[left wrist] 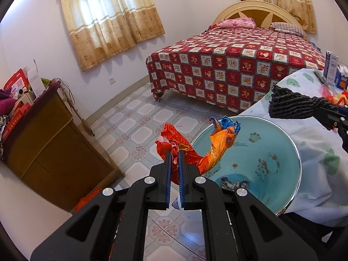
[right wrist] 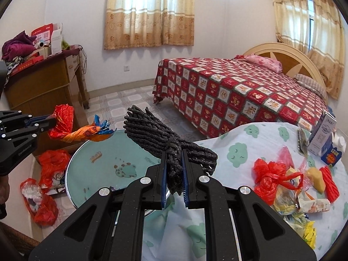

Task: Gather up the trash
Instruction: 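Carry the red-orange wrapper and black bundle over the bin and release both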

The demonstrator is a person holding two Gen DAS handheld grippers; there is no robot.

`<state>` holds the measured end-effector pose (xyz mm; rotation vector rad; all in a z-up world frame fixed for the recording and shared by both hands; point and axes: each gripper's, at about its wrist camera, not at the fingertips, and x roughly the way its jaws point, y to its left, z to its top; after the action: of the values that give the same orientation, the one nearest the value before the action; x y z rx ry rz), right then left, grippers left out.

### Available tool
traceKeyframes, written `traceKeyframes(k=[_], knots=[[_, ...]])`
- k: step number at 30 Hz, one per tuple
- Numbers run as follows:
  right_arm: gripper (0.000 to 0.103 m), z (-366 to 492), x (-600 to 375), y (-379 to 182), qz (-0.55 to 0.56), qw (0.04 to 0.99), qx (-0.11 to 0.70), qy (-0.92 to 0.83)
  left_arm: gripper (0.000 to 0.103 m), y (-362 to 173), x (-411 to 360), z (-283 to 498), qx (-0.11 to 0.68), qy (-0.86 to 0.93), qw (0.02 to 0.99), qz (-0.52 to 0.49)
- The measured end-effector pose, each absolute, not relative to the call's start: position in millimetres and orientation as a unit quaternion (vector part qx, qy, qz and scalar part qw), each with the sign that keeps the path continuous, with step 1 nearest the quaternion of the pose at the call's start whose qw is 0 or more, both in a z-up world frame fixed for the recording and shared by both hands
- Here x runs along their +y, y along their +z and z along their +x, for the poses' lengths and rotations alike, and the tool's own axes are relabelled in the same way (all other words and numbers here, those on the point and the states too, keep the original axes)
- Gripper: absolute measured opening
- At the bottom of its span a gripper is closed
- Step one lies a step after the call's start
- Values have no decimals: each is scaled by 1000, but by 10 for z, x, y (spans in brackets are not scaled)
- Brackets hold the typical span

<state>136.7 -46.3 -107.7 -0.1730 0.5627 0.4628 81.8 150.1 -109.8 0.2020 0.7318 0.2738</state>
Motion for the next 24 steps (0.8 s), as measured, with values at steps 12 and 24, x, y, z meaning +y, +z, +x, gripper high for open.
traceKeyframes(k=[12,24], knots=[[12,1358,-407,-1102,-89,928,277,232,6,-1123,1469,814,360,126,919,95],[29,1363,-363,-1152,-86,923,282,247,12,-1146,1440,807,368,104,920,88]])
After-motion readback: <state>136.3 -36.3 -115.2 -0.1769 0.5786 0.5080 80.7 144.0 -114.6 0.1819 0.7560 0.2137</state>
